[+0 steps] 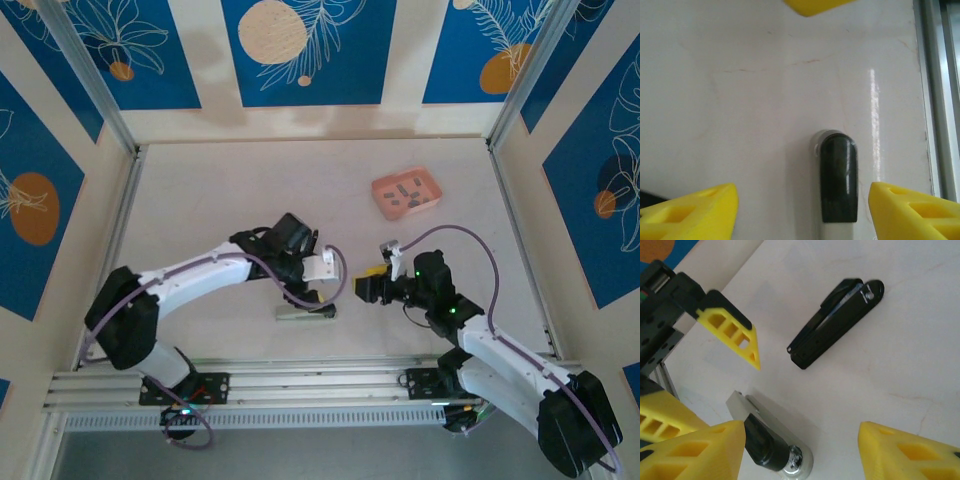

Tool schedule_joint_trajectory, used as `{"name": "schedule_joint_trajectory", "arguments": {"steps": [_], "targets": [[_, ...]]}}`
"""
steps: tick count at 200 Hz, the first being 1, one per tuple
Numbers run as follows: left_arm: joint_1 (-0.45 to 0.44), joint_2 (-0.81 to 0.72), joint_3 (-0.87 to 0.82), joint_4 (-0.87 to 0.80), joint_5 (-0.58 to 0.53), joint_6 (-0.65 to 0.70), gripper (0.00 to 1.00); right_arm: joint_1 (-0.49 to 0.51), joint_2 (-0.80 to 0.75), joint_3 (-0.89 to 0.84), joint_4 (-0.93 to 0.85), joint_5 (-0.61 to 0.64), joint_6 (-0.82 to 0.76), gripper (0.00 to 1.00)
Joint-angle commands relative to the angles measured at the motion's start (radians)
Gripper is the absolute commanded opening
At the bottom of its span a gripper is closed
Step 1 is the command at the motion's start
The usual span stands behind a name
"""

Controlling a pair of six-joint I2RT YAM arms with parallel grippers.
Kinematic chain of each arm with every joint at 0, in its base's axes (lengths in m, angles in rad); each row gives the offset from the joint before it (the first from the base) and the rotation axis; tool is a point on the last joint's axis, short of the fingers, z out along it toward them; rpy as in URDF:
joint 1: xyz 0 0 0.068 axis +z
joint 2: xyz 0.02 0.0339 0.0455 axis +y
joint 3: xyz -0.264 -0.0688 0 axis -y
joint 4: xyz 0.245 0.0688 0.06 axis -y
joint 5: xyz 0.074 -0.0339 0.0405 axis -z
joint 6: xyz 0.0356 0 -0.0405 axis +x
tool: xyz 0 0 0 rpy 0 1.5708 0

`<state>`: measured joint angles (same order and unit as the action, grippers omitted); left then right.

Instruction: Load the staples into the stapler

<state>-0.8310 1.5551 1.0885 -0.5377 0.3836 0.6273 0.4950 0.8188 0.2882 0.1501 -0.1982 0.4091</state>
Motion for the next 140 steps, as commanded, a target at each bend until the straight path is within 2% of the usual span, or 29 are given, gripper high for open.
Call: {"name": "schedule_joint_trajectory", "arguments": {"steps": [1, 67, 108, 128, 140], "targets": [[-0.046, 0.054, 0.048, -0.064, -0.025, 0.053, 0.69, -0.007, -0.02, -0.03, -0.049, 0.015, 0.037, 0.61], [-0.132, 0.172, 0.078, -0.019, -0.094, 0.025, 0.65, -0.009, -0.046, -0.052, -0.071, 0.016, 0.059, 0.62], [-0.148, 0.21, 0.085, -0.038, -0.133, 0.02, 0.52, -0.01, -0.047, -0.052, -0.071, 0.011, 0.062, 0.62], [-0.148, 0.214, 0.087, -0.053, -0.145, 0.013, 0.41, -0.01, -0.049, -0.052, -0.074, 0.009, 0.062, 0.62], [-0.149, 0.208, 0.082, -0.053, -0.144, 0.012, 0.4, -0.01, -0.049, -0.051, -0.073, 0.009, 0.064, 0.62]]}}
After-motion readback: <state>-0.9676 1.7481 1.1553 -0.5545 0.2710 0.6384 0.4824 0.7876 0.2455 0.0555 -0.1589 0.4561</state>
